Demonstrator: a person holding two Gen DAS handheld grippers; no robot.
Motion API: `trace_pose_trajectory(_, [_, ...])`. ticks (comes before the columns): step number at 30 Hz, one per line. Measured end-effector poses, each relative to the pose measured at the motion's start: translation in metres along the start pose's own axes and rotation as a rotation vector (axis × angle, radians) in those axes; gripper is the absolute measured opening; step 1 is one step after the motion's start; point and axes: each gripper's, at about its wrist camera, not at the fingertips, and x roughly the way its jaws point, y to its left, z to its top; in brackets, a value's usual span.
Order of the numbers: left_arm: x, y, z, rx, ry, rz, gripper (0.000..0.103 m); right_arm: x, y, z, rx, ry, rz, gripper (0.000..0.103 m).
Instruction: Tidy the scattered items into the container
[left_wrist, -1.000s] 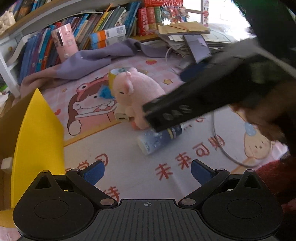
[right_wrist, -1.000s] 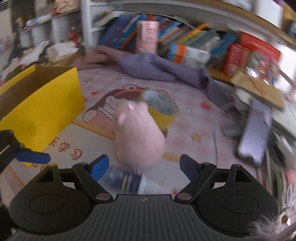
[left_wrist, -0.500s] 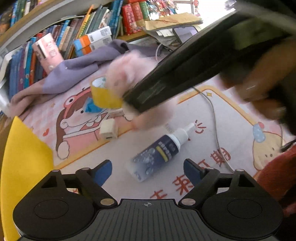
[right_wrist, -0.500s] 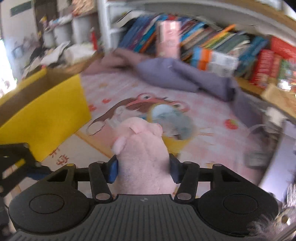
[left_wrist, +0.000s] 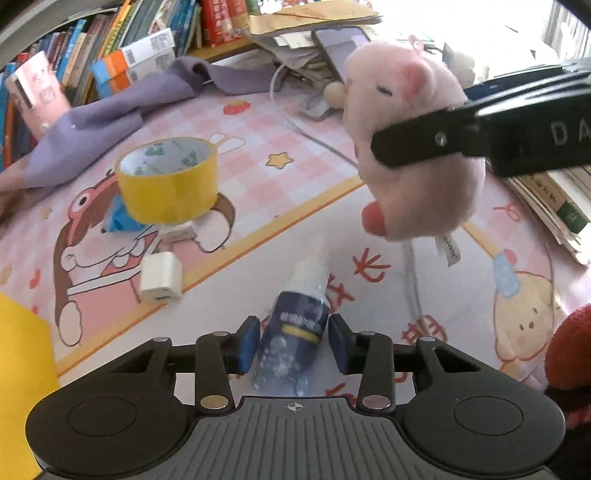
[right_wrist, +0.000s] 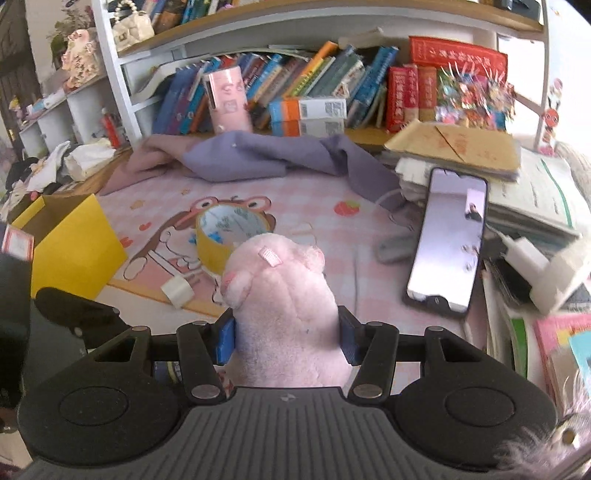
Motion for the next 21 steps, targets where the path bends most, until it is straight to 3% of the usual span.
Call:
trace_pose_trajectory(3, [0.005, -0.004, 0.001, 0.007, 0.005, 0.009, 0.039, 0.001, -0.002, -0.004, 0.007, 0.018, -0.005, 0.051])
trace_pose_trajectory(10, [-0.002, 0.005, -0.006, -0.104, -0.006, 0.017, 0.031, 0.000, -0.001, -0.015, 0.019, 0.052, -0.003, 0.051])
trace_pose_trajectory(21, [-0.070, 0.028, -0.028, -0.272, -0.163, 0.011, 0.031, -0.019, 0.024, -0.017, -0.013, 0.012, -0.015, 0.051])
